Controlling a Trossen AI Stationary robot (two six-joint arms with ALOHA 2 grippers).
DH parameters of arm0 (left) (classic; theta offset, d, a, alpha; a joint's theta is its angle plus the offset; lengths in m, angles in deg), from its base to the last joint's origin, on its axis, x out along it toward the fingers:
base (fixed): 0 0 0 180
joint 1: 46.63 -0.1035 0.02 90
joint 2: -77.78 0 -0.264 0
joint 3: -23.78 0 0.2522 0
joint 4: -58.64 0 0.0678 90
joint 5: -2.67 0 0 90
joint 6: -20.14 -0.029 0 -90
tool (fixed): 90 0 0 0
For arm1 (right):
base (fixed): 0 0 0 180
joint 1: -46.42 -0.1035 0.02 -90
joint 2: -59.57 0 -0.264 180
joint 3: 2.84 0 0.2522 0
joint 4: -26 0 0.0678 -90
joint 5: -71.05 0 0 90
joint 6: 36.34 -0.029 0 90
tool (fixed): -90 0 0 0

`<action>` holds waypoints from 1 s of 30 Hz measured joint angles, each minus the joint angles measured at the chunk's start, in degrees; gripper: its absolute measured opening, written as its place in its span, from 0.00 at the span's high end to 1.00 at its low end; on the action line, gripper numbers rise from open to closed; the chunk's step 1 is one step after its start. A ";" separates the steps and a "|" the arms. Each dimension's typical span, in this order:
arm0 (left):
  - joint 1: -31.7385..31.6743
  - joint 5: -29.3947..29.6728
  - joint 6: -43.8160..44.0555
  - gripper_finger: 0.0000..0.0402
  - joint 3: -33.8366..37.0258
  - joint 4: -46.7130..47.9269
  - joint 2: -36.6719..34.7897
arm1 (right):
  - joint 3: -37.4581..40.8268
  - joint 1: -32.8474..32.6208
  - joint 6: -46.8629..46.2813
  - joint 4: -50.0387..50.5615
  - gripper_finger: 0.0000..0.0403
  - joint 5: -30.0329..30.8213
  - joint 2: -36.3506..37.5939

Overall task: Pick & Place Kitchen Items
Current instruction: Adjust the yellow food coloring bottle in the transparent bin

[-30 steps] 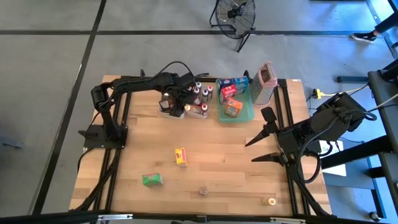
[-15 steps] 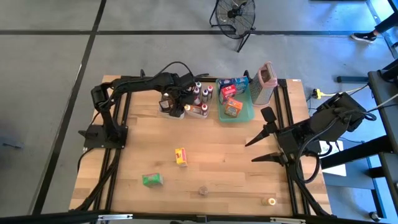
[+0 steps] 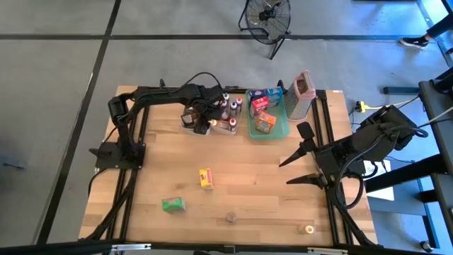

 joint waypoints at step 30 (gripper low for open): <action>0.04 1.07 0.87 0.71 0.00 -0.06 -0.04 | 0.01 0.00 0.00 0.39 0.51 0.07 0.00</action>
